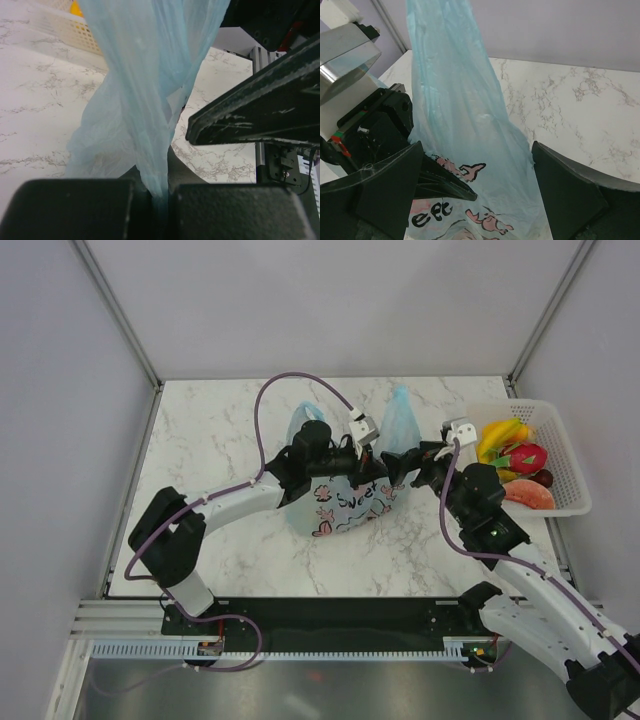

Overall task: Place the fake fruits into the plastic bag and tie a complex knot
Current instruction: Adjust the plastic bag at the center of the board.

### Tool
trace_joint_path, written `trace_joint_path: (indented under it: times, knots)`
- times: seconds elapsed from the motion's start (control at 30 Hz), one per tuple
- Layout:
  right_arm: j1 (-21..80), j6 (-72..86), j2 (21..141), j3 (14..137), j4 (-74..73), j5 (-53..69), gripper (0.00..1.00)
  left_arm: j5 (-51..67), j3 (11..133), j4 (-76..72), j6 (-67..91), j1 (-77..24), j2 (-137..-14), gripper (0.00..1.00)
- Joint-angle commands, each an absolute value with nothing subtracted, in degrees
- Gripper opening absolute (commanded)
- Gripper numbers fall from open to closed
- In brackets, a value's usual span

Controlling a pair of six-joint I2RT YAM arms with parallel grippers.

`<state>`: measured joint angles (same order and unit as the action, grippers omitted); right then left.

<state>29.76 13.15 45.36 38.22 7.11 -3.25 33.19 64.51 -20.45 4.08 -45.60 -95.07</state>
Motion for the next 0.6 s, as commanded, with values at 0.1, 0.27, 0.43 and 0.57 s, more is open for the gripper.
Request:
trace_joint_path:
  times: [0.1,0.27,0.43,0.57]
  knots:
    - [29.5,14.2,48.2,37.6,18.5,3.0,0.98,35.9,64.5,-24.3,5.6,-45.7,-93.3,0.02]
    - [29.6,14.7,49.2,36.5,21.5,2.6,0.98,36.1,64.6,-24.3,5.9,-45.7,-92.9,0.02]
    - [29.6,16.2,51.2,35.6,23.5,0.4,0.98,36.3,64.3,-24.5,5.8,-45.7,-92.5,0.02]
    - [29.6,17.0,52.4,35.2,25.0,1.1,0.94,35.9,64.3,-24.6,5.7,-45.8,-92.6,0.02]
